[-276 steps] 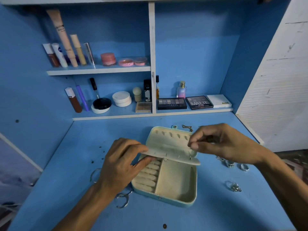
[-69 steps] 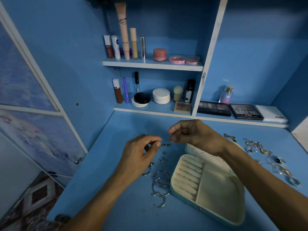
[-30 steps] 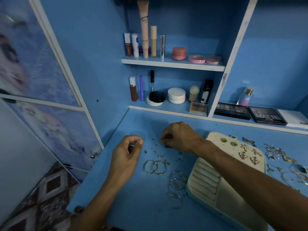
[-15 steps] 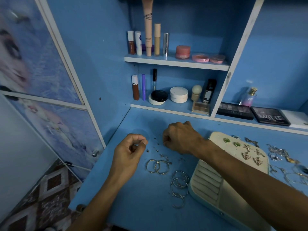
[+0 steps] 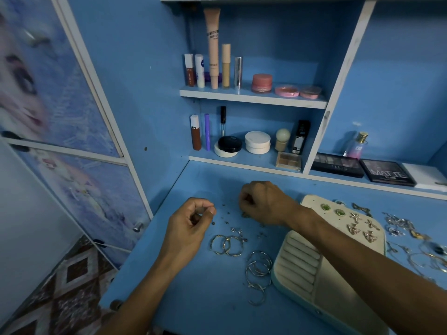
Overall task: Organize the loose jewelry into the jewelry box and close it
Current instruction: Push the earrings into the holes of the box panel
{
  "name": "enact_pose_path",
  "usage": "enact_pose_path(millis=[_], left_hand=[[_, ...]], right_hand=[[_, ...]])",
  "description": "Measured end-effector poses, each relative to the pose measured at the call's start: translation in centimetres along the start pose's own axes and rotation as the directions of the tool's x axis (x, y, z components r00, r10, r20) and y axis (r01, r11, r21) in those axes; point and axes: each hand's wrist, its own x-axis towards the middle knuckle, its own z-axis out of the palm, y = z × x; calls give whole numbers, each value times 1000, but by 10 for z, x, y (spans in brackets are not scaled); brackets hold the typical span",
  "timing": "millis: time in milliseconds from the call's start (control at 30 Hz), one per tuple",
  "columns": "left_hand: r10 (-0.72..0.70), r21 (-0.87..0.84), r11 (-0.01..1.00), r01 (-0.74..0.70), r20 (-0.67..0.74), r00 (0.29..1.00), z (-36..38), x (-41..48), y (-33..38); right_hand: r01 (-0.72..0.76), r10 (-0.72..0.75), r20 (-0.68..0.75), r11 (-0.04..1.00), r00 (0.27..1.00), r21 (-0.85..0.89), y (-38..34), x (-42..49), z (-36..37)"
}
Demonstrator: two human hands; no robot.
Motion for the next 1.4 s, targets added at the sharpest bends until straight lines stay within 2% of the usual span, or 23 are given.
enact_pose_path(millis=[167,300,467,533,667,733,900,1000,1133,1300,1400], left_hand=[[27,-16,1000,-26,34,999,7,4,16],[72,-53,996,-67,109,991,28,7,39],[118,-84,991,-102,212,970,65,10,61],[145,-93,988,-125,263,954,78,10,66],[193,-71,981,-179,373,908,109,11,74],[200,-53,979,-196,417,886,124,12,79],[250,-2,957,-289,508,824,154,10,88],[251,33,946,-322,551,796,165,12,88],[246,69,936,-346,574,781,174,13,87],[222,110,932,-344,576,787,177,17,83],[214,144,924,-355,576,789,180,18,82]], right_hand=[[-44,61,-37,933,997,357,7,-22,-21],[-65,88,-2,753,996,655,17,-47,-38],[-111,181,17,523,983,845,38,-79,-57],[-127,231,13,484,973,866,49,-91,-64],[-146,330,-19,469,944,871,73,-120,-77],[-150,360,-45,495,932,856,87,-133,-82],[-182,342,-159,775,926,606,112,-158,-97],[-224,315,-151,874,937,431,120,-163,-99],[-256,328,-147,893,933,370,128,-165,-99],[-290,430,-249,845,868,449,139,-156,-94],[-338,467,-222,830,856,444,145,-149,-88]])
